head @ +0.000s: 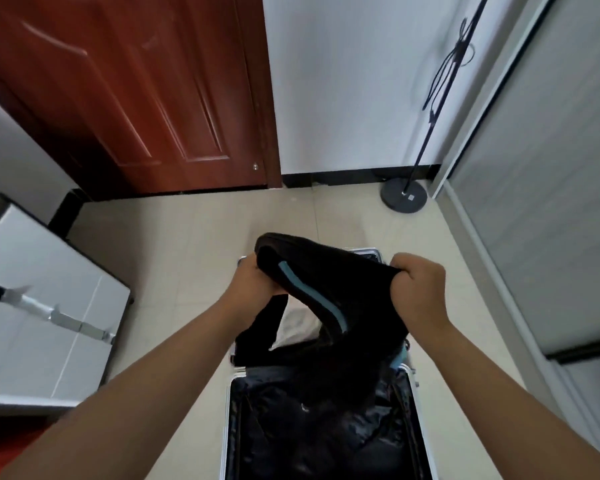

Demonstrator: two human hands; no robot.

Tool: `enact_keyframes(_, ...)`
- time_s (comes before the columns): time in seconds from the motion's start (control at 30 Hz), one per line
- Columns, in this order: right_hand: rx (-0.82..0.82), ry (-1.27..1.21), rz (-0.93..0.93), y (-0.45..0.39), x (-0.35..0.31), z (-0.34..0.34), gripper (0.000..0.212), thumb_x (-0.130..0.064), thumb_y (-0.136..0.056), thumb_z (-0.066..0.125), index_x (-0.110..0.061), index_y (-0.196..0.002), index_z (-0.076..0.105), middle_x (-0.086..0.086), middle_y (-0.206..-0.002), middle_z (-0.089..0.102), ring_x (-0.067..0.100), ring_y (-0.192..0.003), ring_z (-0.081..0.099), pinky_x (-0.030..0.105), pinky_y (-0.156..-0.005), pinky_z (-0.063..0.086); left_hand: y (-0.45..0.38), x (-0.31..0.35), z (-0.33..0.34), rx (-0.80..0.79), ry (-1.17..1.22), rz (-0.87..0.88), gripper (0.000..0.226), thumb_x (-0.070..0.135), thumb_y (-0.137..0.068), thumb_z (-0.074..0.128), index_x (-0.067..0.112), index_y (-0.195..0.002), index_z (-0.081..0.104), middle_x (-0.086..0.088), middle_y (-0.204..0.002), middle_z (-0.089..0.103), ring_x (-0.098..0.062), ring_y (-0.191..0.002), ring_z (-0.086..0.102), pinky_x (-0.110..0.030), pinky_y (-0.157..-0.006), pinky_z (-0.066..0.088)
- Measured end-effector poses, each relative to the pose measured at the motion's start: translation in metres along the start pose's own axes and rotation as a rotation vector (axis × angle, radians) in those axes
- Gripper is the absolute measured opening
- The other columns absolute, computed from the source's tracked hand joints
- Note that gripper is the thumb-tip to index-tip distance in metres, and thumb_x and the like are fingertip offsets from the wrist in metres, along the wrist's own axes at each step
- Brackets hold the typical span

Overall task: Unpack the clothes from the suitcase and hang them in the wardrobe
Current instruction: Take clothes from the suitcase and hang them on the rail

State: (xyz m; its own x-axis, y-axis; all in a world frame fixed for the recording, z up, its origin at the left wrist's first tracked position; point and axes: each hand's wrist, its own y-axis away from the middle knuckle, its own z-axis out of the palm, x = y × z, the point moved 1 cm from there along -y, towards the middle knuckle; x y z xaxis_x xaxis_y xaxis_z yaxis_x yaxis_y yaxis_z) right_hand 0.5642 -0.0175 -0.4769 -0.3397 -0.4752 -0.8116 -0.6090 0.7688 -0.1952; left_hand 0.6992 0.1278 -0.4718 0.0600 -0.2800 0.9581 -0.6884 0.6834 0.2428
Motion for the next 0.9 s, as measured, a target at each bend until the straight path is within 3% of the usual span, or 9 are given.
enact_keyframes(0.07,0.013,-0.027,-0.01,-0.012,-0.038,-0.027,0.015,-0.004,-0.048,0.026,-0.018,-0.042,0.026,-0.004,-0.043,0.021,0.009,-0.045,0.024,0.017,-0.043,0.02,0.009,0.047,-0.003,0.019,0.021,0.032,0.032,-0.018,-0.082,0.05,0.013,-0.084,0.057,0.007,-0.066,0.063,0.001,-0.058,0.06,-0.011,-0.059,0.051)
enact_keyframes(0.17,0.066,-0.088,-0.004,-0.028,-0.098,-0.072,0.009,-0.005,-0.049,0.026,-0.012,-0.044,0.03,-0.002,-0.045,0.024,0.007,-0.044,0.031,0.018,-0.044,0.02,0.022,0.124,-0.012,0.079,0.204,-0.003,0.024,-0.008,-0.093,0.036,0.006,-0.092,0.056,-0.004,-0.065,0.061,-0.004,-0.043,0.061,-0.014,-0.043,0.05)
enact_keyframes(0.33,0.122,-0.122,-0.006,-0.044,-0.191,-0.146,0.019,0.009,-0.058,0.03,-0.004,-0.047,0.037,-0.001,-0.046,0.03,0.011,-0.05,0.026,0.025,-0.05,0.02,0.054,0.219,-0.025,0.035,0.274,0.105,0.02,0.01,-0.096,0.035,0.017,-0.096,0.054,-0.006,-0.08,0.062,-0.012,-0.057,0.065,-0.025,-0.066,0.056)
enact_keyframes(0.43,0.153,-0.106,-0.009,-0.04,-0.243,-0.19,0.017,0.018,-0.06,0.03,0.007,-0.051,0.039,0.007,-0.052,0.031,0.014,-0.055,0.026,0.026,-0.053,0.016,0.085,0.28,-0.031,0.073,0.232,0.165,0.021,0.013,-0.096,0.035,0.017,-0.086,0.053,-0.004,-0.074,0.06,-0.015,-0.061,0.06,-0.024,-0.064,0.052)
enact_keyframes(0.53,0.191,-0.117,-0.034,-0.032,-0.281,-0.231,0.035,0.02,-0.062,0.029,-0.008,-0.044,0.037,-0.005,-0.039,0.033,0.007,-0.047,0.032,0.023,-0.045,0.021,0.115,0.335,-0.038,0.101,0.114,0.286,0.032,0.001,-0.094,0.036,0.017,-0.073,0.054,-0.002,-0.07,0.055,-0.014,-0.064,0.053,-0.019,-0.055,0.047)
enact_keyframes(0.63,0.241,-0.128,-0.084,-0.015,-0.323,-0.279,0.039,0.021,-0.066,0.027,-0.009,-0.044,0.038,-0.006,-0.039,0.036,0.005,-0.043,0.034,0.013,-0.038,0.022,0.151,0.389,-0.043,0.013,-0.075,0.404,0.034,-0.01,-0.088,0.045,0.016,-0.068,0.054,-0.002,-0.069,0.055,-0.014,-0.063,0.053,-0.013,-0.047,0.048)
enact_keyframes(0.73,0.296,-0.076,-0.104,0.005,-0.353,-0.318,0.041,0.019,-0.072,0.029,-0.012,-0.047,0.039,-0.008,-0.034,0.042,0.003,-0.045,0.04,0.008,-0.039,0.025,0.189,0.436,-0.035,-0.081,-0.143,0.488,0.031,-0.003,-0.089,0.047,0.016,-0.066,0.054,-0.001,-0.064,0.054,-0.01,-0.057,0.05,-0.015,-0.045,0.045)
enact_keyframes(0.83,0.305,-0.088,-0.156,0.039,-0.371,-0.341,0.034,0.005,-0.086,0.042,-0.018,-0.061,0.044,-0.005,-0.058,0.048,0.014,-0.061,0.043,0.019,-0.061,0.035,0.219,0.472,-0.017,-0.111,-0.059,0.502,0.027,0.014,-0.093,0.047,0.014,-0.066,0.051,-0.002,-0.066,0.054,-0.013,-0.058,0.052,-0.017,-0.048,0.046)
enact_keyframes(0.9,0.182,-0.098,-0.187,0.076,-0.372,-0.336,0.018,-0.008,-0.091,0.05,-0.019,-0.076,0.048,-0.005,-0.072,0.049,0.003,-0.062,0.047,0.013,-0.062,0.036,0.233,0.485,-0.003,-0.15,-0.129,0.507,0.024,0.016,-0.092,0.048,0.013,-0.068,0.05,-0.003,-0.068,0.054,-0.012,-0.059,0.052,-0.014,-0.044,0.046)
